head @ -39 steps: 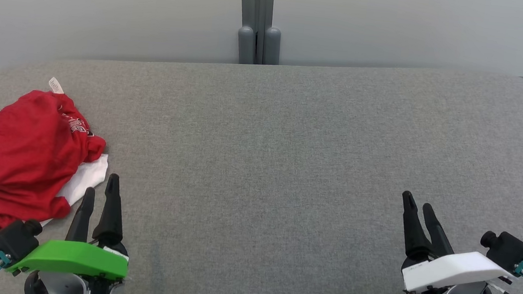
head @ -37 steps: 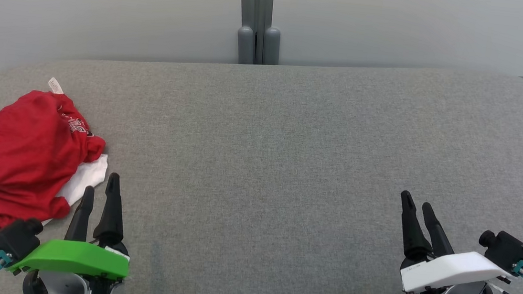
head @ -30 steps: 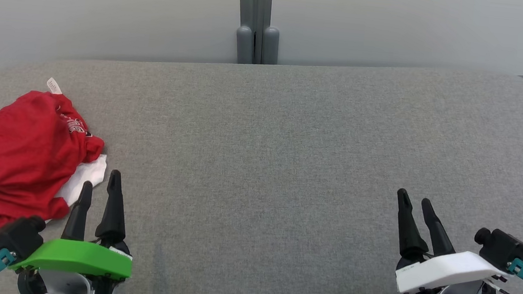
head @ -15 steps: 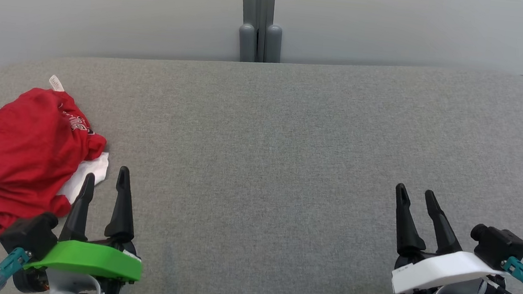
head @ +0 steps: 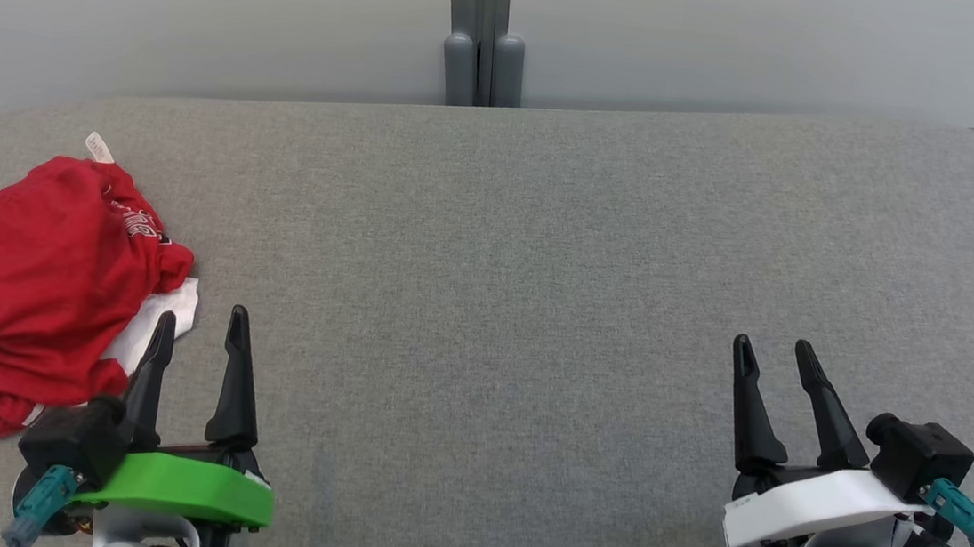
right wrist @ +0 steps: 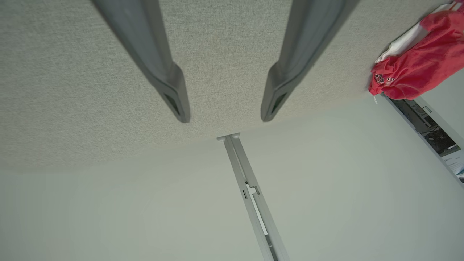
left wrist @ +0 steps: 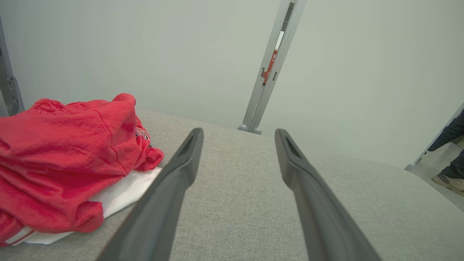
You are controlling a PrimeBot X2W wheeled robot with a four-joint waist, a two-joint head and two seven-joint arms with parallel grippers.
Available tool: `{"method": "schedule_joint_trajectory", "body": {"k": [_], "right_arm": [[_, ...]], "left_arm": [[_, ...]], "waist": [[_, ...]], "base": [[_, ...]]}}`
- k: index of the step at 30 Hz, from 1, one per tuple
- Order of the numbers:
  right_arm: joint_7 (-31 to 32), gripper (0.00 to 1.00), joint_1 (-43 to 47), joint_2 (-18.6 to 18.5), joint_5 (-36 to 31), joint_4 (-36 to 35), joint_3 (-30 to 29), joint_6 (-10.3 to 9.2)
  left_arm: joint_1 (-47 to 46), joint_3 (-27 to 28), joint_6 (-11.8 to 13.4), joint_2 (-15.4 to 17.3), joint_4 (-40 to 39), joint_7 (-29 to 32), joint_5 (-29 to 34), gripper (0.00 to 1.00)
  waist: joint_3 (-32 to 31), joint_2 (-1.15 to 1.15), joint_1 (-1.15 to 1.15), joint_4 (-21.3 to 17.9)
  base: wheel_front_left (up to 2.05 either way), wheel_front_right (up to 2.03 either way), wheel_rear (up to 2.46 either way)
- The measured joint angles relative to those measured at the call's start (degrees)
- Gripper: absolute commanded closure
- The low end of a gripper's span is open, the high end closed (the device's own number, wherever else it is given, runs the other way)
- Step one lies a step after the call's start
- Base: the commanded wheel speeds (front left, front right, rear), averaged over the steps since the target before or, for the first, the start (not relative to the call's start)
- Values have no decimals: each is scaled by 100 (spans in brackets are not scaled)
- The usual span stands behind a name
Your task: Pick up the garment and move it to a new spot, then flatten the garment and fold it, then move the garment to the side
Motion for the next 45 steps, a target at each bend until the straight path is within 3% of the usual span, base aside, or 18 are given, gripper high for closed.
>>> {"method": "schedule_joint_trajectory", "body": {"k": [39,45], "right_arm": [[-434,0,-96,-15,-1631,-208,160,1],[-444,0,-119,-18,-1652,-192,120,1]], "left_arm": [[-46,-210,99,18,-207,-433,1841,0],[-52,-214,98,18,-183,-436,1852,0]], "waist": [[312,0,0,43],[317,0,0,27]], "base": [[0,0,0],[0,0,0]]}}
